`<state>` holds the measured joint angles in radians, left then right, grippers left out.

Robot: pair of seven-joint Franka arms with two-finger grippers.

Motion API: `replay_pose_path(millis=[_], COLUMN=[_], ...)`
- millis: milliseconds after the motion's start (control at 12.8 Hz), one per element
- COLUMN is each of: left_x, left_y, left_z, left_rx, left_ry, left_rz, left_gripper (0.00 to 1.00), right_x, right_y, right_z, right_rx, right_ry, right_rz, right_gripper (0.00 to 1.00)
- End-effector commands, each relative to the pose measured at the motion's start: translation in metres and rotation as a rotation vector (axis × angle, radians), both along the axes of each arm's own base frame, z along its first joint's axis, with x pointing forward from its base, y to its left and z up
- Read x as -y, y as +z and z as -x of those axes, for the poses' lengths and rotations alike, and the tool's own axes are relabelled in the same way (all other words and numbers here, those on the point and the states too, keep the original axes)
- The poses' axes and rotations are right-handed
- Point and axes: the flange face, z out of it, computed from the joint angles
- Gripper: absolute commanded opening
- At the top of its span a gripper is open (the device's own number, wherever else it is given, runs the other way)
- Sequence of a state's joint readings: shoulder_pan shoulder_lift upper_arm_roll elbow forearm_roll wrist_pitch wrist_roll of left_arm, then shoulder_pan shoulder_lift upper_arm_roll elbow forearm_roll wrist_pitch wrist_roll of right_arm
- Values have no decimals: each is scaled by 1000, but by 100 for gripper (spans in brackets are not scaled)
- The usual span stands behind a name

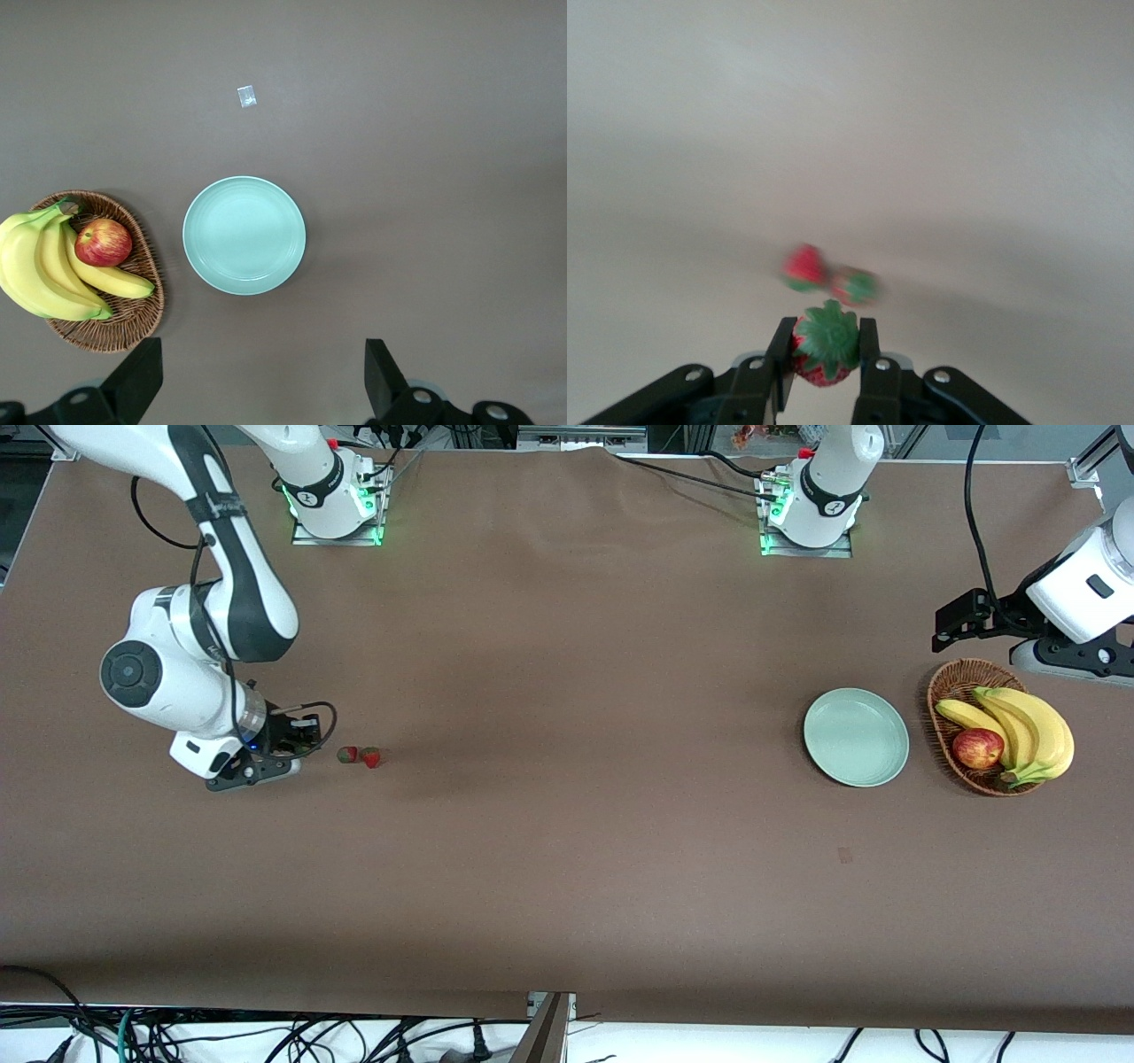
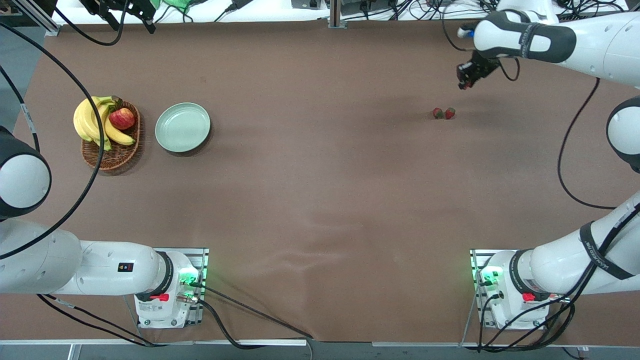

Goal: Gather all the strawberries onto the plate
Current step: 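Carry the strawberry with the right gripper while the left gripper reaches out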

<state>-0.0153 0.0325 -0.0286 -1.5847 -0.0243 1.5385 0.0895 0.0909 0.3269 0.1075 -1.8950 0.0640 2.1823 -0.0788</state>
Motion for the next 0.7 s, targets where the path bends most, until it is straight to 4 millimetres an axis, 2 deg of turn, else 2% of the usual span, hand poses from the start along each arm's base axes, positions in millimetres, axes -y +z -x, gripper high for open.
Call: replay_pose_path(millis=[0,156,312,391,547,625], left_x=[2,1,0,0,0,0], left_y=[5,5,0,-2,-5,-5], left_z=[-2,-2,-4,-6,-7,-7], left_rx=[12,12,4,0,-5,-5], left_ry=[-13,-11,-8,-7,1,1], left_rz=[-16,-16,-16,-16,-15,-5], left_gripper=[100,100,100,100,100,100], right_x=[-102,-185,-280,-320,-401,-435], right_y=[2,-4,-7,-12,-31,-43], right_z=[-9,0,21,30,63,84], right_rx=[-4,-2,-1,-1,22,42], right_ry=[-103,-201,-292,-333,-363,-407], right_rz=[-24,-38,-60,-74,-133,-182], right_gripper=[20,20,20,20,21,21])
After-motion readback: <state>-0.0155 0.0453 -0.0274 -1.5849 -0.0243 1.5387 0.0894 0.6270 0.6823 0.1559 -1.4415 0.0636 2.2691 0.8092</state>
